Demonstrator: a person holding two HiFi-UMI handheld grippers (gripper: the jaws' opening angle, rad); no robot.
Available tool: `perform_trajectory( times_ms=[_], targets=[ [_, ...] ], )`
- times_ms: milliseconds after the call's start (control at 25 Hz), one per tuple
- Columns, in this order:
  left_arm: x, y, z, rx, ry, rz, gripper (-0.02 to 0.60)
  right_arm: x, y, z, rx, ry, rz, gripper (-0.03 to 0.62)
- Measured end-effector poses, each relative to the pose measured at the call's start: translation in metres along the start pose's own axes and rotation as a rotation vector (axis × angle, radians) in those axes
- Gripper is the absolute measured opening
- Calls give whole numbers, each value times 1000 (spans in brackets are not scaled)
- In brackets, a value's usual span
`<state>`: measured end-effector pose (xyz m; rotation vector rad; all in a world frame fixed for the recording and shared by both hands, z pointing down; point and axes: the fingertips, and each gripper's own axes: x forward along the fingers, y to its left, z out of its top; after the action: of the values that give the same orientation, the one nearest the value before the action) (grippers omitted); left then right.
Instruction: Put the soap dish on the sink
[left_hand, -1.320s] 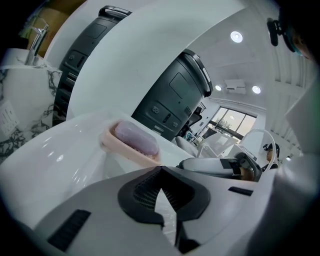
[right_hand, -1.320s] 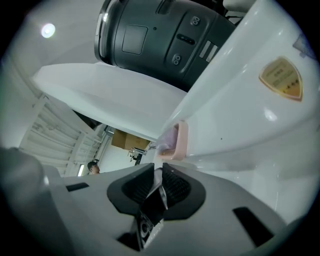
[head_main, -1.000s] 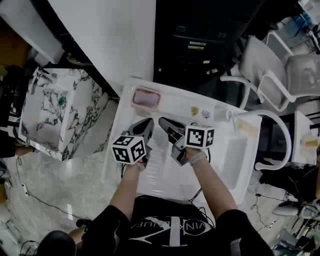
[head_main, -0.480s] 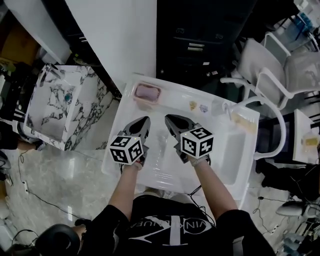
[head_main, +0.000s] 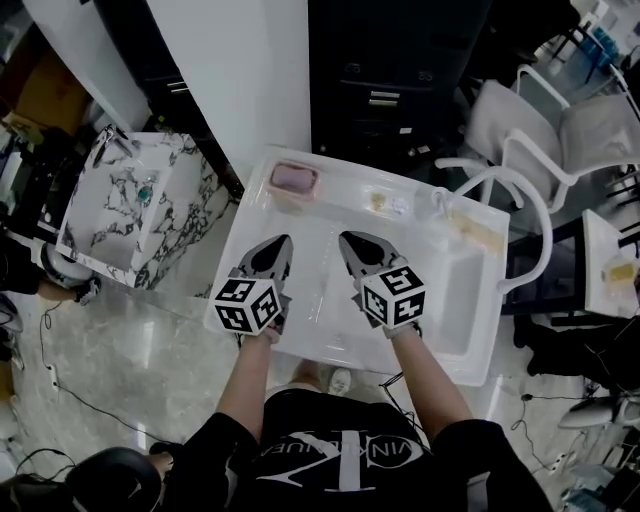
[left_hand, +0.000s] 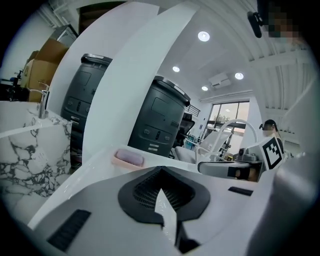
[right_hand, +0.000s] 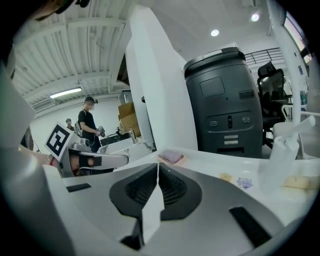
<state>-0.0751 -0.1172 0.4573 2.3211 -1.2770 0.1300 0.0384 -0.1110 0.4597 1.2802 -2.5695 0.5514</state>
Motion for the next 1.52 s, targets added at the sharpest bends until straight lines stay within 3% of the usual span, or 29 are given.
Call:
perform_trajectory(
  times_ms=[800, 1520],
  targets=[
    [-96, -53, 7, 168, -147, 54, 14, -127, 20, 7, -96, -154, -112, 29],
    [-165, -75, -1, 216, -240, 114, 14, -203, 29, -5, -153, -219, -166, 29]
  ],
)
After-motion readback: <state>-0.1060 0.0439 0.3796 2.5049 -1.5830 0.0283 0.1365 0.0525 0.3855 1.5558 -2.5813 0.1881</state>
